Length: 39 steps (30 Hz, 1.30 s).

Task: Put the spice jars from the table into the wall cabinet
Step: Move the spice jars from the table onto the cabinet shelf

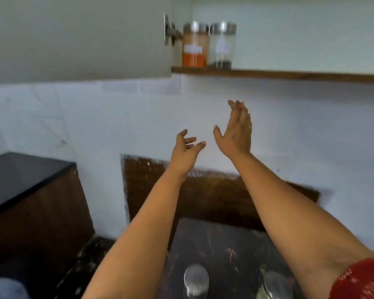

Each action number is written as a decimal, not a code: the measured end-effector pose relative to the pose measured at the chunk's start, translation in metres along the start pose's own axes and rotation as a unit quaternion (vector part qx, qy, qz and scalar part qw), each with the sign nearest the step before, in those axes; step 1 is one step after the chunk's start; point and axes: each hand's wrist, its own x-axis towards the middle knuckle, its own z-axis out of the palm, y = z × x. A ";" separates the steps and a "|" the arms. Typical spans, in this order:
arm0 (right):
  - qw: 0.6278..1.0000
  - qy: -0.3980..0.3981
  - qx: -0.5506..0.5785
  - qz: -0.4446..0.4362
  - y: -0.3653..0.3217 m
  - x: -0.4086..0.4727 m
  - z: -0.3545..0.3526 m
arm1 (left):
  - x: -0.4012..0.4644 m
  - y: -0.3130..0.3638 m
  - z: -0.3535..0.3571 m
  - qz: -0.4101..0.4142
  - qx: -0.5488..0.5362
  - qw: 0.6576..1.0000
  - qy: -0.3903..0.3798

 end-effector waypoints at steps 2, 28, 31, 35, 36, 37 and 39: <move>0.995 -0.072 0.032 0.058 0.011 -0.060 0.015 | -0.029 -0.050 -0.008 -0.068 0.036 0.997 0.005; 0.778 -0.411 0.165 0.445 0.058 -0.329 0.048 | -0.198 -0.242 0.003 -0.315 0.081 0.929 -0.174; 0.705 -0.369 0.247 0.552 0.065 -0.310 0.042 | -0.194 -0.234 0.010 -0.276 0.065 0.938 -0.198; 0.600 -0.285 0.409 0.625 0.083 -0.295 0.025 | -0.182 -0.220 0.024 -0.300 -0.006 0.938 -0.172; 0.587 -0.289 0.432 0.621 0.086 -0.295 0.022 | -0.179 -0.216 0.028 -0.324 -0.042 0.931 -0.161; 0.571 -0.303 0.449 0.617 0.086 -0.296 0.018 | -0.177 -0.213 0.030 -0.351 -0.090 0.919 -0.153; 0.531 -0.345 0.477 0.610 0.086 -0.294 0.011 | -0.171 -0.211 0.037 -0.389 -0.181 0.889 -0.160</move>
